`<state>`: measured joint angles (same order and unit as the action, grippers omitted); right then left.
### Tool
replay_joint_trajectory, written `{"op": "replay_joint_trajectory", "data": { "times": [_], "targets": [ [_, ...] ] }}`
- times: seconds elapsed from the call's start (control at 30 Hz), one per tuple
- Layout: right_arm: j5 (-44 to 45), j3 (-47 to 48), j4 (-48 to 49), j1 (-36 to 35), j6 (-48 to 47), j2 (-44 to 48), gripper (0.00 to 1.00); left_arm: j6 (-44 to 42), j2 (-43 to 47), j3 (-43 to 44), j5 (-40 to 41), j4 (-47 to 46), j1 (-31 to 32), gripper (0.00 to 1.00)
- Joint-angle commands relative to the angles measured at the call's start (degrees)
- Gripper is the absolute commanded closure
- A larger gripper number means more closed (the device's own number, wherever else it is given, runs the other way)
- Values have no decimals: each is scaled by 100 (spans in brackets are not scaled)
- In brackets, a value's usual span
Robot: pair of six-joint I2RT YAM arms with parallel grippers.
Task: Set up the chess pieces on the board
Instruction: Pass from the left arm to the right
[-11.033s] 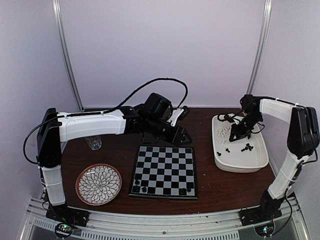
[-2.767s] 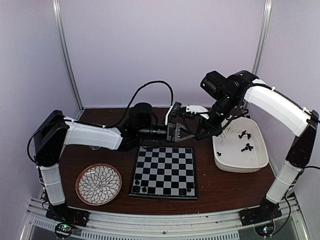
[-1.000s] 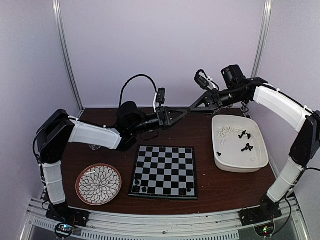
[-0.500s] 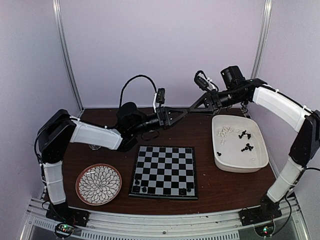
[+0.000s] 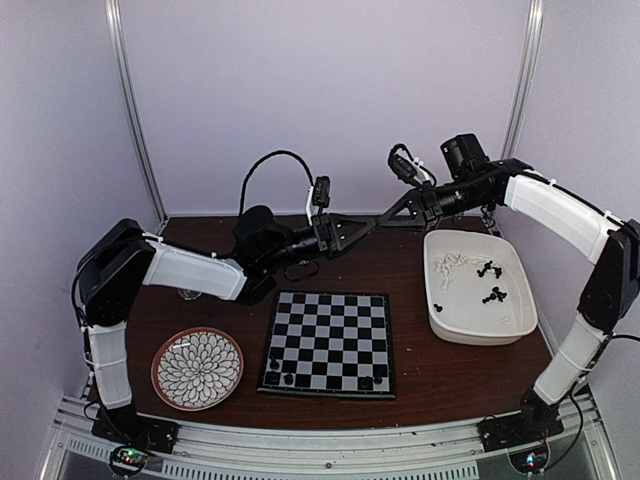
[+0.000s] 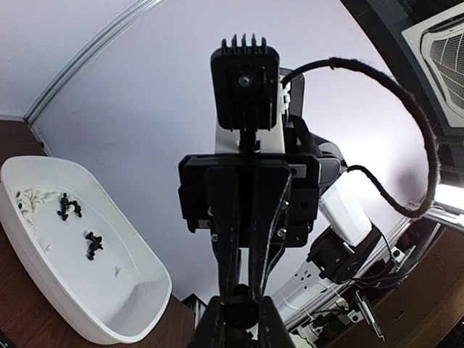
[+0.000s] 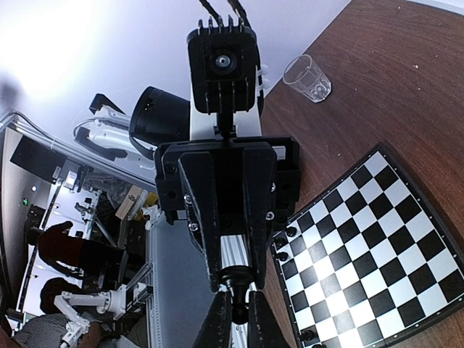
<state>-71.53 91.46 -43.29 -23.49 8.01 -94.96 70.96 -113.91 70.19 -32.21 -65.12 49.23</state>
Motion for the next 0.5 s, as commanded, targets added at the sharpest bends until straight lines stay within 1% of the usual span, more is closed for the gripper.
{"op": "replay_joint_trajectory", "data": {
  "times": [0.0, 0.03, 0.1, 0.17, 0.2, 0.23, 0.27, 0.33, 0.47],
  "targets": [
    [133, 133, -295, -64, -300, -19, 95, 12, -123, 144, 74, -79, 0, 84],
    [310, 306, -701, -60, -606, -49, 97, 10, -104, 96, 86, -41, -2, 77],
    [866, 763, -1611, -60, -1523, -100, 98, -25, -26, -93, 145, 61, -29, 64],
    [1431, 1096, -2253, -60, -2209, -83, 99, -34, 119, -484, 334, 111, -137, 52],
    [1705, 1188, -2480, -67, -2494, -58, 99, -17, 251, -835, 444, 57, -216, 18],
    [1987, 1250, -2684, -85, -2843, -28, 99, -17, 365, -1088, 550, 16, -304, 4],
    [2308, 1283, -2880, -116, -3117, 3, 99, -36, 494, -1307, 625, 32, -385, 3],
    [3014, 1297, -3205, -290, -3646, 56, 98, -194, 800, -1660, 731, 260, -499, 2],
    [4493, 1190, -3777, -819, -4649, 124, 98, -1018, 1522, -1851, 763, 1464, -529, 2]
  ]
}}
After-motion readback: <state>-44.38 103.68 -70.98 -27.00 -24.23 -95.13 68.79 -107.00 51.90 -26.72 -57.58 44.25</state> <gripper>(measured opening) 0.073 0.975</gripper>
